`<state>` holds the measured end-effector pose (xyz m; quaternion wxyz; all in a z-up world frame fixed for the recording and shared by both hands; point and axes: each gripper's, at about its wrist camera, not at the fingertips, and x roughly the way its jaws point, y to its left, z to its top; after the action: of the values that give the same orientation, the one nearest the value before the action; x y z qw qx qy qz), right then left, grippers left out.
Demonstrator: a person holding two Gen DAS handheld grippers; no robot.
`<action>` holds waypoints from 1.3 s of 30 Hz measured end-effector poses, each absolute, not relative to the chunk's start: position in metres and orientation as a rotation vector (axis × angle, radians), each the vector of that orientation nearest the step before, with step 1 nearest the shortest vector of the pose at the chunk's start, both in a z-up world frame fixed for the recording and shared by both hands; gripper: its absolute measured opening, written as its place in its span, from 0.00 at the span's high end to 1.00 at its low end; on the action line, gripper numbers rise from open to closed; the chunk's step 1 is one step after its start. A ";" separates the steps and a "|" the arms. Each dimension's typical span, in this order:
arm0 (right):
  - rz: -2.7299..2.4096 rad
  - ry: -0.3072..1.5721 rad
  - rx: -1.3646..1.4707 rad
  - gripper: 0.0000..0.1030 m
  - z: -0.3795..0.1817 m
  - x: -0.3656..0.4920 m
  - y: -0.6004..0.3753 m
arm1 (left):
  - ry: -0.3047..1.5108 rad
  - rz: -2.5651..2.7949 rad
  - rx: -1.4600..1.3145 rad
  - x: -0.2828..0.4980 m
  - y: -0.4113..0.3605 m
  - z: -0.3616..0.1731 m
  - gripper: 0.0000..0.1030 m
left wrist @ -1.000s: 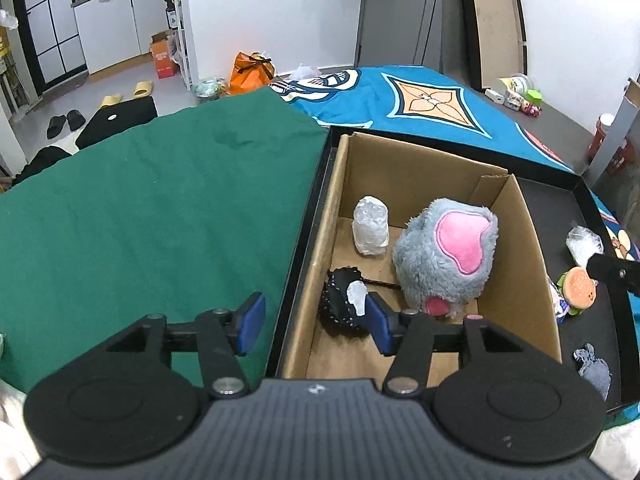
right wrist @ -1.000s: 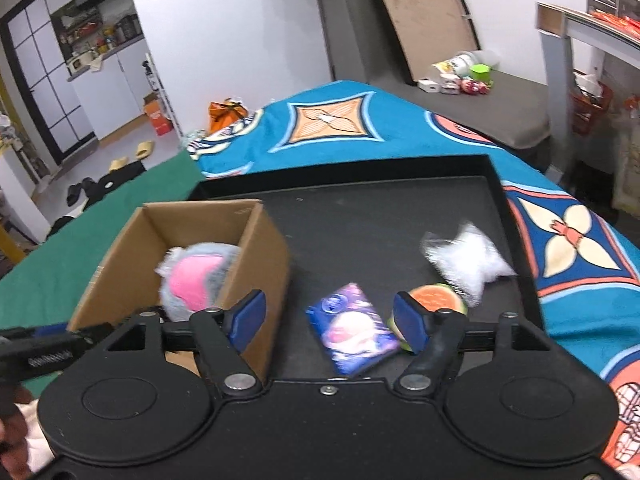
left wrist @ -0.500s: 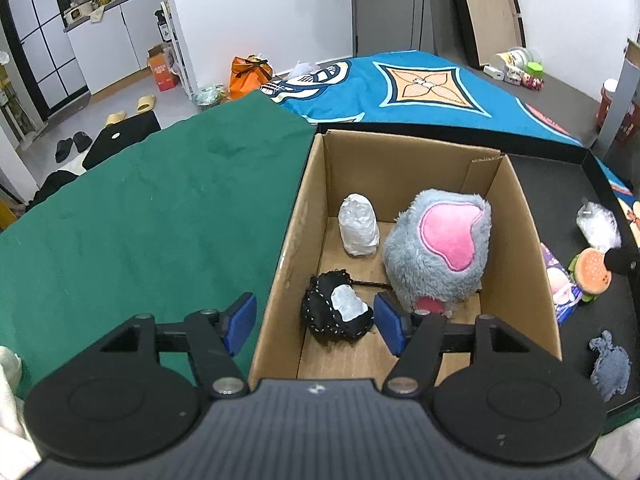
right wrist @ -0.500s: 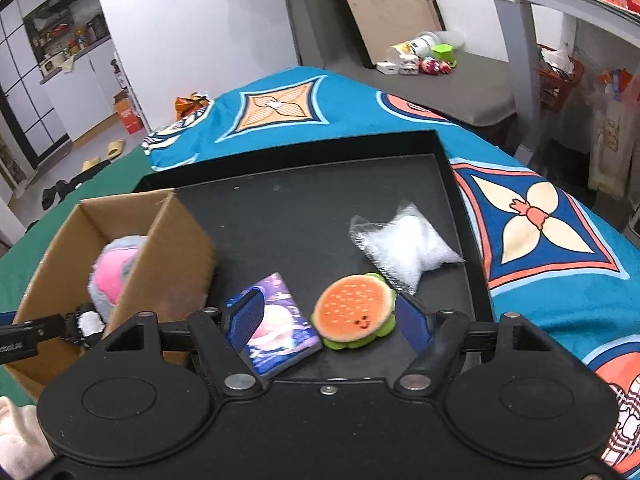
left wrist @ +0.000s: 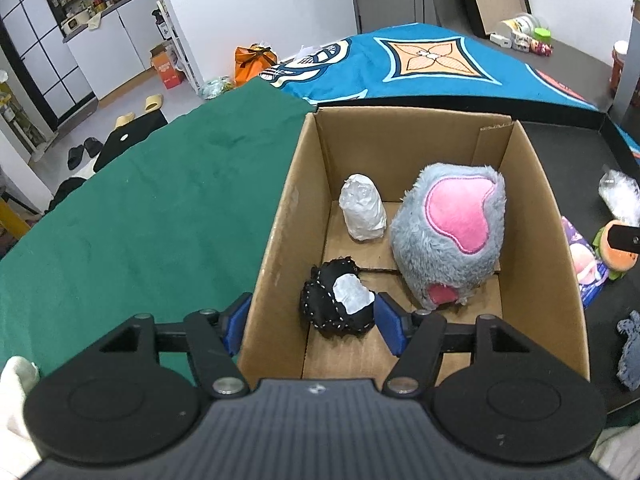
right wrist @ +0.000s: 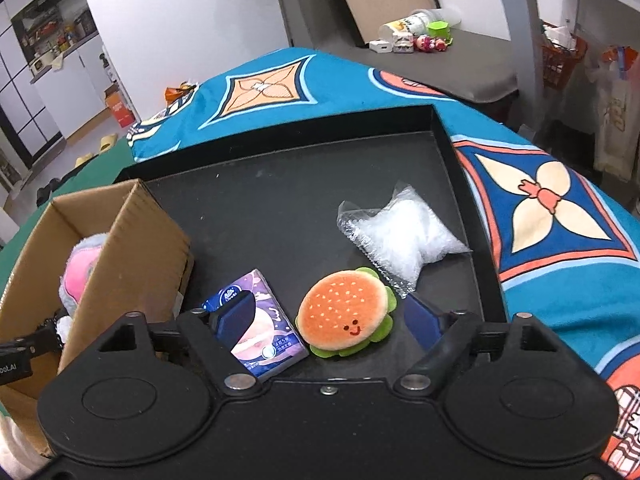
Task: Organize soft objects
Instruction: 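Move the right tool toward the burger plush and tissue pack, then close the right tool on the burger plush, then lift the burger plush with the right tool and release it into the box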
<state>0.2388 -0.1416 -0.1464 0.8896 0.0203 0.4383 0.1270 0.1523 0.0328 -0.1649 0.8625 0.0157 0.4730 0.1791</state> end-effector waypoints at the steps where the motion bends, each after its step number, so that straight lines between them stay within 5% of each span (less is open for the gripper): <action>1: 0.262 0.915 0.041 0.20 -0.148 0.240 -0.141 | 0.994 0.378 0.044 0.153 0.032 -0.165 0.38; 11: 0.222 0.935 0.062 0.22 -0.164 0.251 -0.135 | 1.002 0.386 0.088 0.156 0.025 -0.169 0.34; 17: 0.225 0.966 0.089 0.36 -0.173 0.254 -0.138 | 1.012 0.389 0.129 0.157 0.020 -0.172 0.33; 19: 0.226 0.971 0.092 0.54 -0.173 0.255 -0.142 | 1.009 0.391 0.124 0.157 0.019 -0.172 0.33; 22: 0.235 0.983 0.089 0.58 -0.171 0.255 -0.147 | 1.012 0.394 0.126 0.156 0.020 -0.172 0.33; 39: 0.237 0.934 0.128 0.59 -0.145 0.236 -0.149 | 0.991 0.391 0.092 0.150 0.027 -0.166 0.32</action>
<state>0.2362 -0.1492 -0.1446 0.8841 0.0615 0.4489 0.1139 0.1504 0.0266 -0.1663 0.8605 0.0437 0.4721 0.1863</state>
